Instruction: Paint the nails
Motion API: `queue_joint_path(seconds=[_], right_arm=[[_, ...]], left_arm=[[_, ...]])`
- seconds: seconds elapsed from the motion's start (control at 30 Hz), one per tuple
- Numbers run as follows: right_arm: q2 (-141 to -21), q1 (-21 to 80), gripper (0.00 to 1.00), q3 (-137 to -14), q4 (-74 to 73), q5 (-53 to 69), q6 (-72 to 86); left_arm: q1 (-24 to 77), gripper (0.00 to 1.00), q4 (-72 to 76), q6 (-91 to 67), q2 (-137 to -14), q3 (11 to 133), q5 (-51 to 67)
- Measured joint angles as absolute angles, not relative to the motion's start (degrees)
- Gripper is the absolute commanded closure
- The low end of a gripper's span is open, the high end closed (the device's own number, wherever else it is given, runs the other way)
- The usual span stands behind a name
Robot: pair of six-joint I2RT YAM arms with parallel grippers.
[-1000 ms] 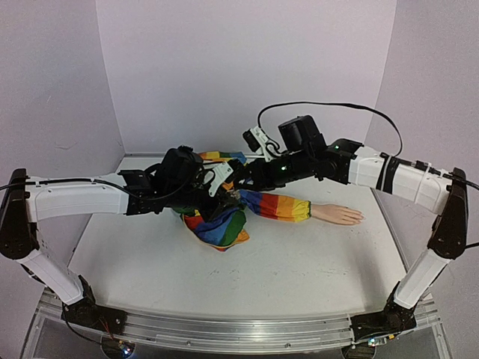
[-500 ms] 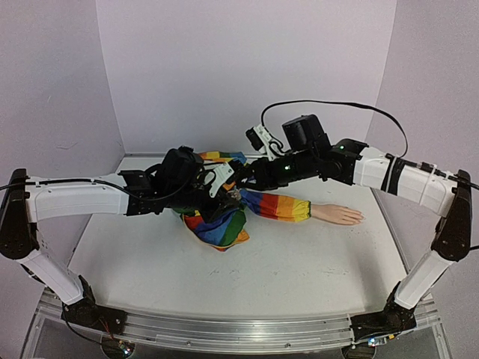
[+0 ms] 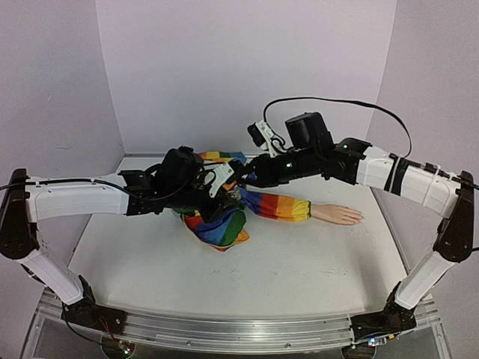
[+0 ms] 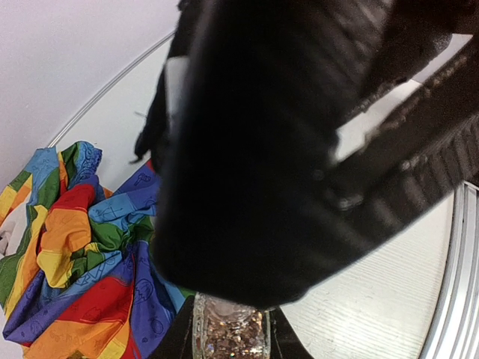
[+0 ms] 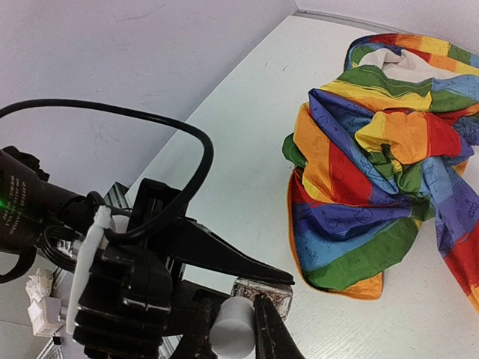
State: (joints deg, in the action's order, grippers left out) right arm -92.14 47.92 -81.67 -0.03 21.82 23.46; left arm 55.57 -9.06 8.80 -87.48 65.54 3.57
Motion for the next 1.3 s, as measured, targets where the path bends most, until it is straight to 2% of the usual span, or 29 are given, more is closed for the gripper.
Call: queue_joint_path(seconds=[0.6,0.87,1.1,1.3], right_arm=[[-89.8,47.9,1.0,-80.8,0.1,19.9,24.3],[-84.7,46.1,1.0,-75.4,0.1,17.3,24.9],[-75.0,33.8,1.0,-61.9,-0.6,13.8,25.9],[-67.5,15.5,1.0,-48.9,-2.7,11.8,26.4]], left_arm=[[55.6,1.0,-9.1,8.8,-87.5,65.5,3.3],[55.6,1.0,-9.1,8.8,-87.5,65.5,1.7],[55.6,1.0,-9.1,9.0,-87.5,65.5,0.0],[55.5,1.0,-9.1,9.0,-87.5,65.5,-0.1]])
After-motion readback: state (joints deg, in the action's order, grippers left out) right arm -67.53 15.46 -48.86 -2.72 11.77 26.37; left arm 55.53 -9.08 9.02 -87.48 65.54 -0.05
